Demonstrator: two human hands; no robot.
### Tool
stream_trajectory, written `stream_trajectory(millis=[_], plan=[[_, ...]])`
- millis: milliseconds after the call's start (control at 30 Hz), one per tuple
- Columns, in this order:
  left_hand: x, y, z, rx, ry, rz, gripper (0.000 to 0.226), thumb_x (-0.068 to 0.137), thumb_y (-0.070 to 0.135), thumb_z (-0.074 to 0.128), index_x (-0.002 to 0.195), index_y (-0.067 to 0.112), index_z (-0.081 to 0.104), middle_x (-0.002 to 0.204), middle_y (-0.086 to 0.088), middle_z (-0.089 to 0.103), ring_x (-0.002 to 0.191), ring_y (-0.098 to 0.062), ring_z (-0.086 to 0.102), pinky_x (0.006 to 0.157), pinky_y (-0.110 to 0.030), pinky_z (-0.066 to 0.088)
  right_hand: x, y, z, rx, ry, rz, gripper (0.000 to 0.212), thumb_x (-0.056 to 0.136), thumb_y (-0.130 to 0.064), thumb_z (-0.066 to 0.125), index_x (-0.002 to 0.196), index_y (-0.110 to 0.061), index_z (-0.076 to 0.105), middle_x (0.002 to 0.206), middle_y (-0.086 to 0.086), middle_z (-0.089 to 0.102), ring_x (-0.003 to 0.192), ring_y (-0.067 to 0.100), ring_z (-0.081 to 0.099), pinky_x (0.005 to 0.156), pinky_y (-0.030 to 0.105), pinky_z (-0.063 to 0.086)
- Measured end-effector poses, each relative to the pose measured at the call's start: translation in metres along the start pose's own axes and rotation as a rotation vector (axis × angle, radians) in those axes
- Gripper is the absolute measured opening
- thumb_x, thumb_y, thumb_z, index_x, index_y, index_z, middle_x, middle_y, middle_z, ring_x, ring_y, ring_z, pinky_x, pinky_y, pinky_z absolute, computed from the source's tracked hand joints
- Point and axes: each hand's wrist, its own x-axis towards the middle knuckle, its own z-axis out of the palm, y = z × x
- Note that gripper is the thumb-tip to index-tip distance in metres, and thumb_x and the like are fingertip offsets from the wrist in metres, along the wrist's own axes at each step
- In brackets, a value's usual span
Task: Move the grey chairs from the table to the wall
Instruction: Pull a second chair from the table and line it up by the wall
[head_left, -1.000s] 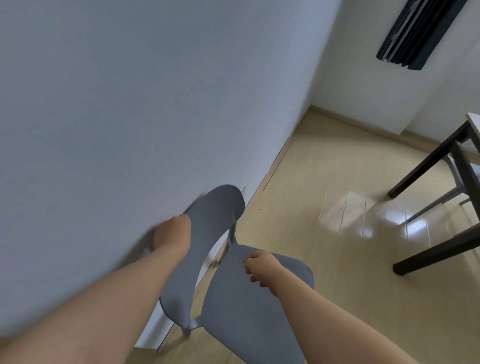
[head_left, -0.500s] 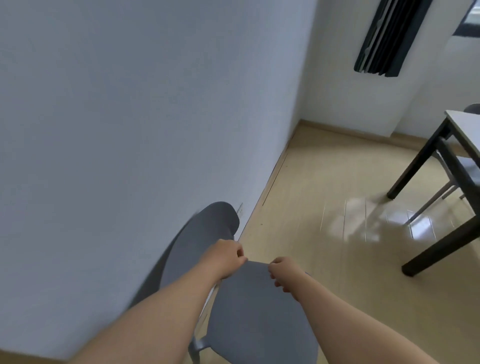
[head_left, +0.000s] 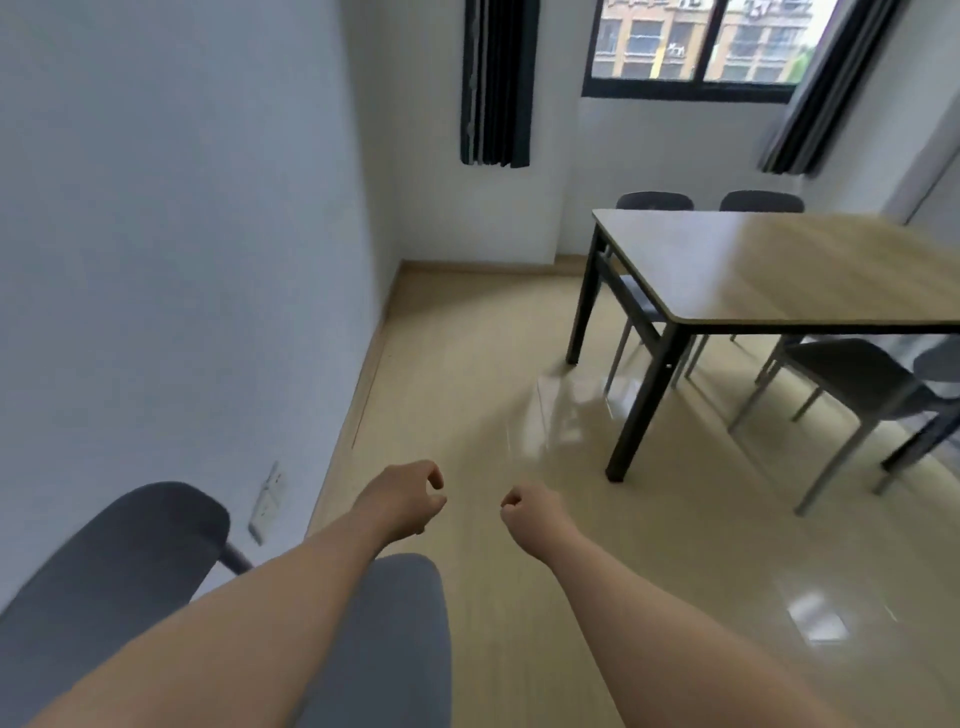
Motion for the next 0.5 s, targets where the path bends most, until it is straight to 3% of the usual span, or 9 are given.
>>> stream_trajectory(millis=[67,200,267,333,400,500], plan=[[0.011,0.051,0.015,0.007,-0.023,0.05,0.027,0.095,0.027,0.049,0.119,0.016,0.056,0.105,-0.009,0.071,0.074,-0.016,0.064,0.075,-0.03,0.053,0.005,0.03,-0.037,0.014,0.028,0.019,0.033,0.092,-0.012,0.042,0.115,-0.007,0.065,0.123,0.015,0.065,0.113,0.03,0.058,0.093,0.031,0.047],[0.04,0.166,0.051,0.001,0.003,0.127,0.025,0.095,0.021,0.046,0.115,0.014,0.06,0.096,-0.007,0.069,0.08,-0.021,0.072,0.065,-0.025,0.049,0.022,0.105,-0.13,0.058,0.084,0.028,0.035,0.093,-0.012,0.039,0.117,-0.005,0.065,0.124,0.015,0.063,0.11,0.029,0.057,0.095,0.033,0.047],[0.051,0.219,0.067,-0.019,-0.007,0.169,0.026,0.096,0.018,0.045,0.115,0.013,0.061,0.101,-0.01,0.069,0.081,-0.023,0.073,0.059,-0.024,0.046,0.032,0.14,-0.173,0.075,0.114,0.045,0.035,0.094,-0.012,0.039,0.114,-0.003,0.065,0.123,0.016,0.062,0.114,0.031,0.056,0.086,0.029,0.046],[0.06,0.279,0.089,-0.021,-0.03,0.211,0.025,0.096,0.02,0.047,0.115,0.013,0.061,0.107,-0.011,0.07,0.079,-0.023,0.071,0.061,-0.025,0.048,0.034,0.182,-0.218,0.107,0.153,0.098,0.031,0.093,-0.012,0.039,0.106,-0.003,0.067,0.113,0.016,0.062,0.101,0.03,0.057,0.074,0.024,0.039],[0.071,0.33,0.111,-0.027,-0.038,0.249,0.025,0.096,0.022,0.048,0.115,0.013,0.061,0.105,-0.01,0.069,0.073,-0.018,0.066,0.065,-0.026,0.049,0.039,0.222,-0.256,0.151,0.199,0.142,0.03,0.093,-0.012,0.04,0.106,-0.006,0.066,0.106,0.015,0.061,0.088,0.024,0.052,0.071,0.022,0.036],[0.088,0.393,0.139,0.007,-0.081,0.3,0.025,0.097,0.022,0.047,0.115,0.012,0.061,0.096,-0.005,0.061,0.072,-0.016,0.064,0.064,-0.025,0.049,0.048,0.271,-0.305,0.213,0.241,0.193,0.031,0.092,-0.01,0.042,0.111,-0.004,0.066,0.109,0.017,0.065,0.086,0.021,0.051,0.072,0.022,0.036]])
